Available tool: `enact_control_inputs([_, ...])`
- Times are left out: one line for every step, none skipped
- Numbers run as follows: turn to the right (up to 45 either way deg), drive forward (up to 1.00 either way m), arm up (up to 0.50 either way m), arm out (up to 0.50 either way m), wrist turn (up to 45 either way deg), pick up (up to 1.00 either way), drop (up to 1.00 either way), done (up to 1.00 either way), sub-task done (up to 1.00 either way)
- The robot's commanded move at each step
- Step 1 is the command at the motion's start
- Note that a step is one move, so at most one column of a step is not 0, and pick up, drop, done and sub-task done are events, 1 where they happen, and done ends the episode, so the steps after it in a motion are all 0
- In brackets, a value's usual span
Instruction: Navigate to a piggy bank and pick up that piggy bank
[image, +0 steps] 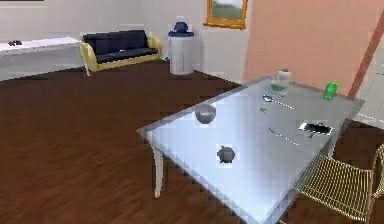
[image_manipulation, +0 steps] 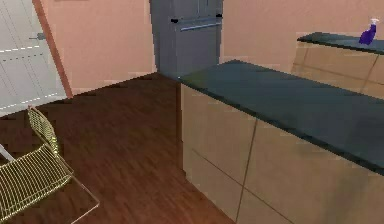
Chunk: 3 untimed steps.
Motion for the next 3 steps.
enact_control_inputs([0.0,0.35,0.0,0.0,0.0,0.0,0.0,0.0,0.0])
enact_control_inputs([-45.0,0.0,0.0,0.0,0.0,0.0,0.0,0.0,0.0])
enact_control_inputs([-21.0,0.0,0.0,0.0,0.0,0.0,0.0,0.0,0.0])
